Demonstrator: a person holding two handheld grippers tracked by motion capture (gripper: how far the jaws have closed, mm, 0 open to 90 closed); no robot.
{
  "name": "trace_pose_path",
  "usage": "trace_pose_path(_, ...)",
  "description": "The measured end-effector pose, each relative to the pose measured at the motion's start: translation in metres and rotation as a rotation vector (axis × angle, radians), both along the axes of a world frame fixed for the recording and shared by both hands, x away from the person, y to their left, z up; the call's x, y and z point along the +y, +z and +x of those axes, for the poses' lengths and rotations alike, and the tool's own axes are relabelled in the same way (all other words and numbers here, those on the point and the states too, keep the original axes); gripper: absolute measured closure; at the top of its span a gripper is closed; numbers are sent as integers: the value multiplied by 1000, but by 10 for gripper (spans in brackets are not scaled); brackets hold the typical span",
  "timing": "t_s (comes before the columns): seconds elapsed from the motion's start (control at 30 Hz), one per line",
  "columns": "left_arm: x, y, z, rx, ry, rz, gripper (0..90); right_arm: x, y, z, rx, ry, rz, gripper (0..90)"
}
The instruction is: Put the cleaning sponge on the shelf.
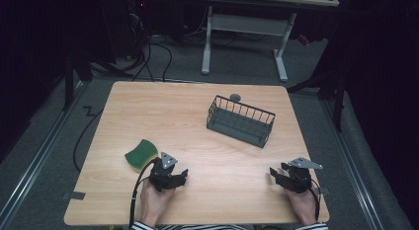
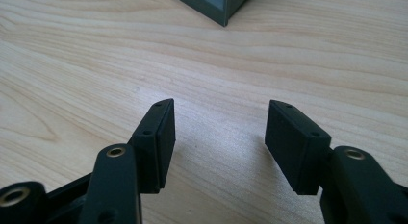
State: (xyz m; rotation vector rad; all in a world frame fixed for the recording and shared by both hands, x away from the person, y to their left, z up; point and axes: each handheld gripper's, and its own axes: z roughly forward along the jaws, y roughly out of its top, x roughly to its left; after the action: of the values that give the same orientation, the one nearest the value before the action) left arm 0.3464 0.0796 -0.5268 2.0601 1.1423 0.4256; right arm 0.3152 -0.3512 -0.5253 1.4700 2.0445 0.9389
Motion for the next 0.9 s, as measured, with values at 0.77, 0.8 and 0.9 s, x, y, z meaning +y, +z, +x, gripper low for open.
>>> trace_pose_path(0.77,1,61,15,-16,-66,-46,374,-8,46,7,-71,56,-4,476)
trace_pose_path(0.8,1,63,17,-17,-66,-49,379,-8,48,9,-70,57,-4,480)
trace_pose_path(0.9,-1,74,25,-29,-77,-38,382,-10,57,15,-66,55,-5,495)
